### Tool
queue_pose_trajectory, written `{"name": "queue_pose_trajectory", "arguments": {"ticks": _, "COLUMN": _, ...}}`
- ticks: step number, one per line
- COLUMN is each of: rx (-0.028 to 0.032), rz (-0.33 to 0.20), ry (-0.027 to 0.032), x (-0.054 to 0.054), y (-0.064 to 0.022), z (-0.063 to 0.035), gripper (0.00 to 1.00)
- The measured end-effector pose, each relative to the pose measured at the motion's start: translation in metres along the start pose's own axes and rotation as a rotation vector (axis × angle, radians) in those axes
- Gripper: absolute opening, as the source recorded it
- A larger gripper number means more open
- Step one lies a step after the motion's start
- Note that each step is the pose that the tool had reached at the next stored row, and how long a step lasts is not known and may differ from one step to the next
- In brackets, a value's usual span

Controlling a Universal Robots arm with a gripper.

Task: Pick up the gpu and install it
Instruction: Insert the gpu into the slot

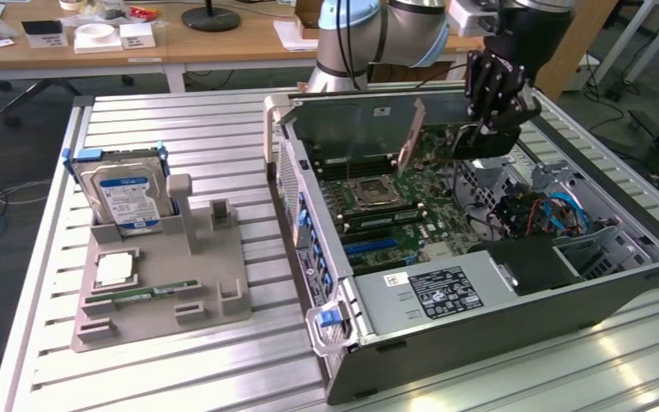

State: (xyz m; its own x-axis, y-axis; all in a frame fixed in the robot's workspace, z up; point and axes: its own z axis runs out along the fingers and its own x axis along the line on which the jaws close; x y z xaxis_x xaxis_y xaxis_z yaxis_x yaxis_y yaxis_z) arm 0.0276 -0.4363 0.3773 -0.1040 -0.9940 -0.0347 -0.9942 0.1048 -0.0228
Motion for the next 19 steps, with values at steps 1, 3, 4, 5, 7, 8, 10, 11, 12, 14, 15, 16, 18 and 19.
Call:
{"name": "queue_pose_trajectory", "arguments": {"ticks": 1, "rx": 0.0, "rz": 0.0, "ry": 0.0001, "x": 0.0, "y": 0.0, "z": 0.0004, "gripper": 0.27}}
{"name": "queue_pose_trajectory", "arguments": {"ticks": 3, "rx": 0.0, "rz": 0.0, "ry": 0.0001, "x": 0.0, "y": 0.0, "z": 0.0006, "gripper": 0.27}}
{"name": "queue_pose_trajectory", "arguments": {"ticks": 4, "rx": 0.0, "rz": 0.0, "ry": 0.0, "x": 0.0, "y": 0.0, "z": 0.0007, "gripper": 0.27}}
{"name": "queue_pose_trajectory", "arguments": {"ticks": 5, "rx": 0.0, "rz": 0.0, "ry": 0.0, "x": 0.0, "y": 0.0, "z": 0.0009, "gripper": 0.27}}
{"name": "queue_pose_trajectory", "arguments": {"ticks": 7, "rx": 0.0, "rz": 0.0, "ry": 0.0, "x": 0.0, "y": 0.0, "z": 0.0009, "gripper": 0.27}}
{"name": "queue_pose_trajectory", "arguments": {"ticks": 8, "rx": 0.0, "rz": 0.0, "ry": 0.0, "x": 0.0, "y": 0.0, "z": 0.0009, "gripper": 0.27}}
{"name": "queue_pose_trajectory", "arguments": {"ticks": 10, "rx": 0.0, "rz": 0.0, "ry": 0.0, "x": 0.0, "y": 0.0, "z": 0.0009, "gripper": 0.27}}
{"name": "queue_pose_trajectory", "arguments": {"ticks": 11, "rx": 0.0, "rz": 0.0, "ry": -0.0001, "x": 0.0001, "y": 0.0001, "z": 0.0009, "gripper": 0.27}}
{"name": "queue_pose_trajectory", "arguments": {"ticks": 12, "rx": 0.0, "rz": 0.0, "ry": -0.0002, "x": 0.0001, "y": 0.0004, "z": 0.001, "gripper": 0.27}}
{"name": "queue_pose_trajectory", "arguments": {"ticks": 14, "rx": 0.0001, "rz": 0.0, "ry": -0.0003, "x": 0.0004, "y": 0.0011, "z": 0.0019, "gripper": 0.27}}
{"name": "queue_pose_trajectory", "arguments": {"ticks": 15, "rx": 0.0, "rz": 0.0, "ry": -0.0002, "x": 0.0006, "y": 0.0014, "z": 0.0027, "gripper": 0.27}}
{"name": "queue_pose_trajectory", "arguments": {"ticks": 16, "rx": 0.0, "rz": 0.0, "ry": -0.0001, "x": 0.0006, "y": 0.0018, "z": 0.0036, "gripper": 0.27}}
{"name": "queue_pose_trajectory", "arguments": {"ticks": 18, "rx": 0.0, "rz": 0.0, "ry": 0.0, "x": 0.0009, "y": 0.0033, "z": 0.0055, "gripper": 0.27}}
{"name": "queue_pose_trajectory", "arguments": {"ticks": 19, "rx": 0.0, "rz": 0.0, "ry": 0.0, "x": 0.001, "y": 0.0046, "z": 0.0064, "gripper": 0.27}}
